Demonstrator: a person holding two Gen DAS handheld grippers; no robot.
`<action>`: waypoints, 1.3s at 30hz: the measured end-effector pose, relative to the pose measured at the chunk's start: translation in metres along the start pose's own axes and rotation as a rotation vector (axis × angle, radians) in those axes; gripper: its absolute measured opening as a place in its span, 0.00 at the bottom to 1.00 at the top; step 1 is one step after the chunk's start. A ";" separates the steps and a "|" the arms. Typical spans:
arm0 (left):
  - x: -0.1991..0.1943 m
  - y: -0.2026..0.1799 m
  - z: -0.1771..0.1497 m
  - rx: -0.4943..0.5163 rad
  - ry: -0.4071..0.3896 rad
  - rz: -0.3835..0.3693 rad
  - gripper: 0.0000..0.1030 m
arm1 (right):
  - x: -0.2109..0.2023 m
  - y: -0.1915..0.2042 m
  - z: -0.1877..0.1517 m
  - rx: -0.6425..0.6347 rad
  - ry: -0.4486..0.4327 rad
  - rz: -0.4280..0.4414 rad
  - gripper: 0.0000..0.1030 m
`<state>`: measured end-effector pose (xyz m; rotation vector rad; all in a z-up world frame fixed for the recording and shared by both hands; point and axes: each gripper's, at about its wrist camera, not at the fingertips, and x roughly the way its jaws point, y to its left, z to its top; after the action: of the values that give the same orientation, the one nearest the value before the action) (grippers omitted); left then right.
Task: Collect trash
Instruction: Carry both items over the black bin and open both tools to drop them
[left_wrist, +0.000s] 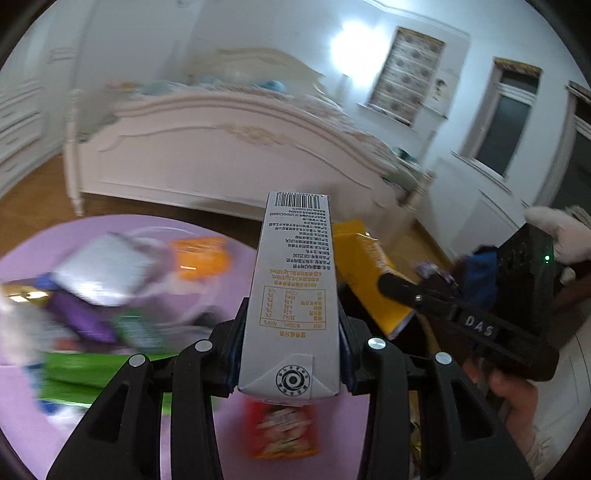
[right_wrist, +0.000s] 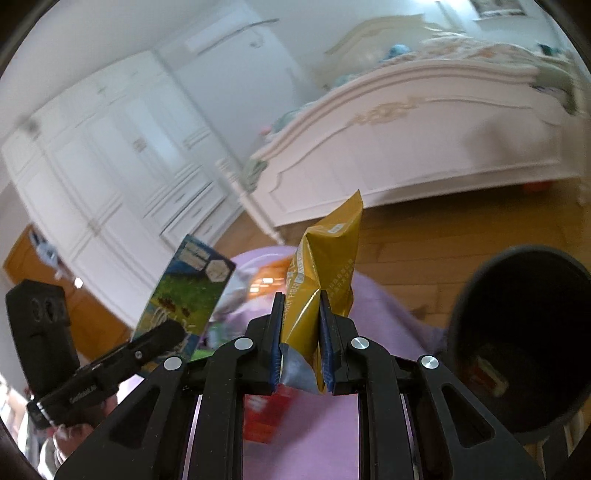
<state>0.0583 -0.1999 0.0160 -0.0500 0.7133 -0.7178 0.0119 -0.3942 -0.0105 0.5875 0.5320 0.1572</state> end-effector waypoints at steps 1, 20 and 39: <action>0.012 -0.009 0.000 0.008 0.018 -0.016 0.38 | -0.003 -0.009 -0.002 0.010 -0.005 -0.016 0.17; 0.144 -0.100 -0.014 0.061 0.252 -0.132 0.38 | -0.022 -0.150 -0.039 0.254 -0.008 -0.158 0.17; 0.176 -0.128 -0.014 0.112 0.315 -0.130 0.41 | -0.032 -0.190 -0.057 0.329 -0.010 -0.197 0.40</action>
<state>0.0681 -0.4033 -0.0617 0.1230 0.9754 -0.9003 -0.0460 -0.5327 -0.1443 0.8502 0.6082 -0.1230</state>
